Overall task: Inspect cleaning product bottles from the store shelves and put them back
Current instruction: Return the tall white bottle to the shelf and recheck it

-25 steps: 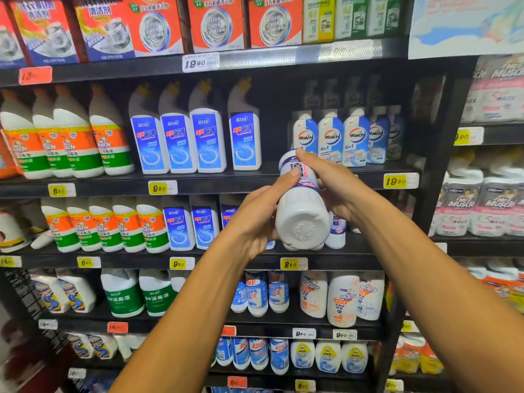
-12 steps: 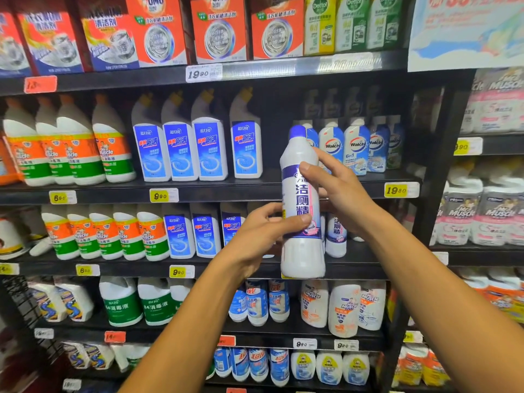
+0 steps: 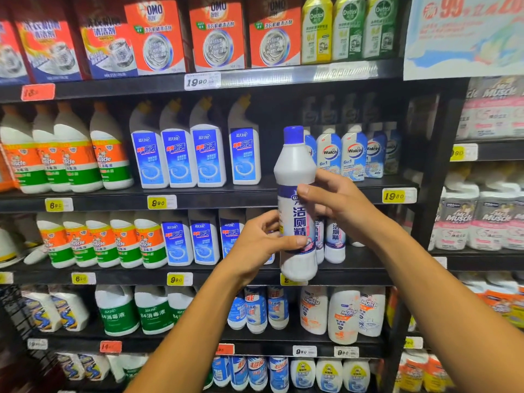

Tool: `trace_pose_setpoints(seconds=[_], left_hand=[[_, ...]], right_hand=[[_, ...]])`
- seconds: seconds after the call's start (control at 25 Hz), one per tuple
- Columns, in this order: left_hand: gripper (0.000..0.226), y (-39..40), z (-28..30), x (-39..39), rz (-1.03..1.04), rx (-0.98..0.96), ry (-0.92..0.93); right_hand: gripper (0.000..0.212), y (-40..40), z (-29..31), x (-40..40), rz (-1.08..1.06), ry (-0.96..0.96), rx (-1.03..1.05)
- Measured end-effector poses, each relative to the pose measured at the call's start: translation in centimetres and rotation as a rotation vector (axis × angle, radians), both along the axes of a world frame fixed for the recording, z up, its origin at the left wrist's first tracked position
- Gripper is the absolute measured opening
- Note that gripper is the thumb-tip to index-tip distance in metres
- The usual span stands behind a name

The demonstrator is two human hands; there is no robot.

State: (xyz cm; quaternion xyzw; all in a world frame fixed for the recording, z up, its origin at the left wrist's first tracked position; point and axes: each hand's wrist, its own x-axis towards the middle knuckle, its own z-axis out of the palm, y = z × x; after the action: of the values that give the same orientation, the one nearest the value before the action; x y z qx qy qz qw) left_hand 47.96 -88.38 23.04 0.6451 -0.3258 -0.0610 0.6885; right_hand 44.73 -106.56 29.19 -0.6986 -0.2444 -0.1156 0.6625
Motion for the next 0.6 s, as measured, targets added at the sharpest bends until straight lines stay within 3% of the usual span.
trace_pose_setpoints(seconds=[0.24,0.36,0.6], left_hand=[[0.056,-0.3,-0.2,1.3,0.245,0.106,-0.282],[0.059,-0.6,-0.2,1.4,0.327,0.071,-0.348],[0.053,-0.5,-0.7,1.6,0.288,0.057,-0.344]], right_hand=[[0.067,-0.3,0.0,-1.9,-0.018,-0.13,-0.268],[0.069,0.4,-0.3,-2.7,-0.053,-0.182,-0.338],[0.068,0.7,-0.5,-3.2,-0.068,-0.206,-0.339]])
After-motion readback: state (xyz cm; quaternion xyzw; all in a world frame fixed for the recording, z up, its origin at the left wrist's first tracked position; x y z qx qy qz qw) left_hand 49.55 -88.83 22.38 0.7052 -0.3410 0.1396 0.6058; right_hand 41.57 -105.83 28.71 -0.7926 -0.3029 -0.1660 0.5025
